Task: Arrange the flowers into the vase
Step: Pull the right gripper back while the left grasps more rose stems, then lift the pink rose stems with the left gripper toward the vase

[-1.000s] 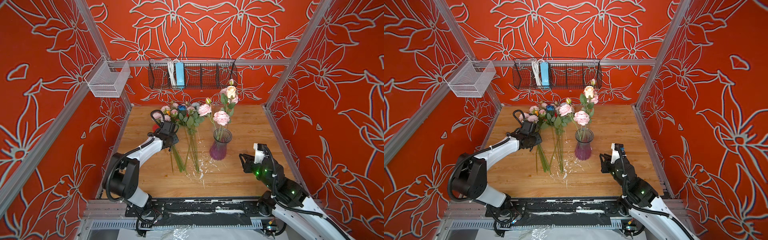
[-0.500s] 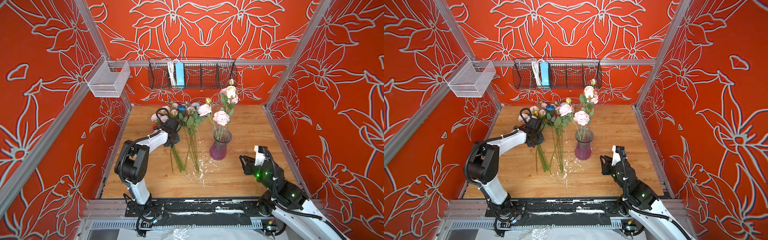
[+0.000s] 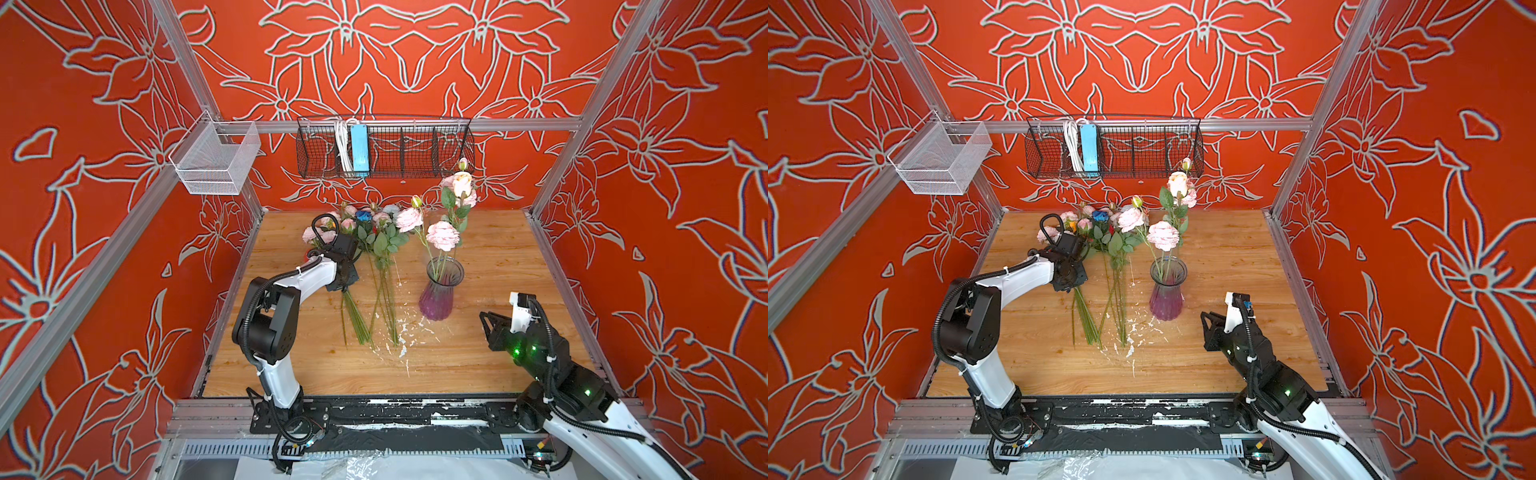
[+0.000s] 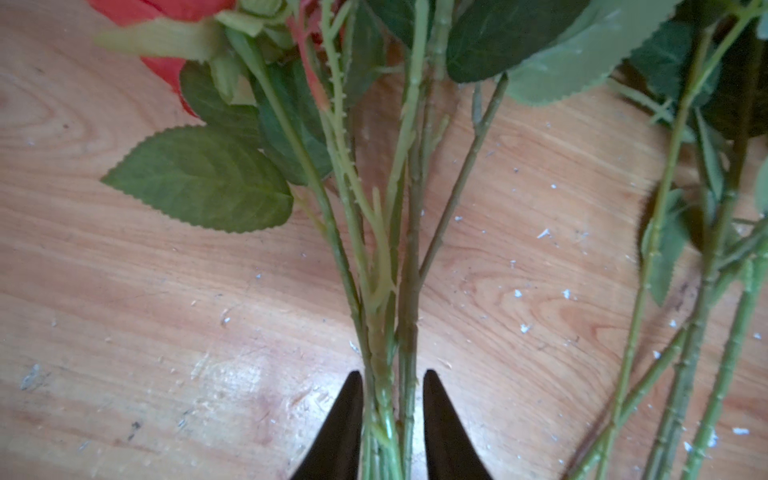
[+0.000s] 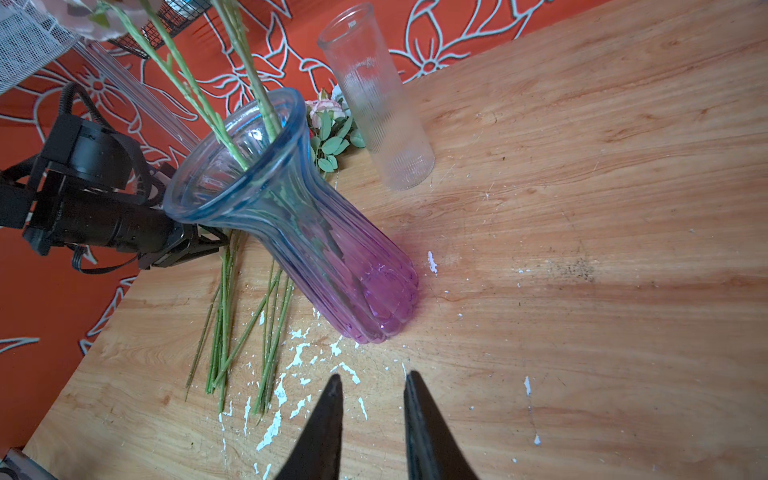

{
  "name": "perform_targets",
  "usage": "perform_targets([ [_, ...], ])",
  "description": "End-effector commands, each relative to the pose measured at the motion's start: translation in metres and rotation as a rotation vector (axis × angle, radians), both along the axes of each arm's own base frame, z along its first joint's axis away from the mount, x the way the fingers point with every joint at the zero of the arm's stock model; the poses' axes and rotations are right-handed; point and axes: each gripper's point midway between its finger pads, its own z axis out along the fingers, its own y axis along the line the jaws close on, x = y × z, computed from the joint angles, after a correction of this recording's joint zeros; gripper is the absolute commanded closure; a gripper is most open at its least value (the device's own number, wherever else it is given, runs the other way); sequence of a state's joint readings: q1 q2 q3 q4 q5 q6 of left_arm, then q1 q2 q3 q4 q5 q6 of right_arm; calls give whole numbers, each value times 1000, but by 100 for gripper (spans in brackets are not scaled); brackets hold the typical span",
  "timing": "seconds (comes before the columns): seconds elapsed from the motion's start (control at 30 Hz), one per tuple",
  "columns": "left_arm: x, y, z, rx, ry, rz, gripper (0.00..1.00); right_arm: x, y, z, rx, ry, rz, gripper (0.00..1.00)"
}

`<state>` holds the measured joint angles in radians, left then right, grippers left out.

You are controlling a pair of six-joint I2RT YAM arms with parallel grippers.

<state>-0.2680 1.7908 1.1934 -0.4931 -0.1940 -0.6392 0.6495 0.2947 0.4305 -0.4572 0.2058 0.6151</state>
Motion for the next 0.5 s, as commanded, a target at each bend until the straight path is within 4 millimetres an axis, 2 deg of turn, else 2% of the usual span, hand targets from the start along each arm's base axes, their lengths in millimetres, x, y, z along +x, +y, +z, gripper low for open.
perform_targets([
  [0.0, -5, 10, -10, 43, 32, 18, 73, 0, -5, -1, -1, 0, -28, 72],
  [0.17, -2, 10, -14, 59, 48, 1, 81, -1, -7, 0, -2, -2, -31, 72],
  [0.3, -1, 12, -17, 72, 48, -12, 83, -1, -8, 2, -5, -6, -33, 72],
  [0.47, 0, 7, -4, 39, 12, -30, 95, -1, -8, 11, -5, -21, -31, 72],
])
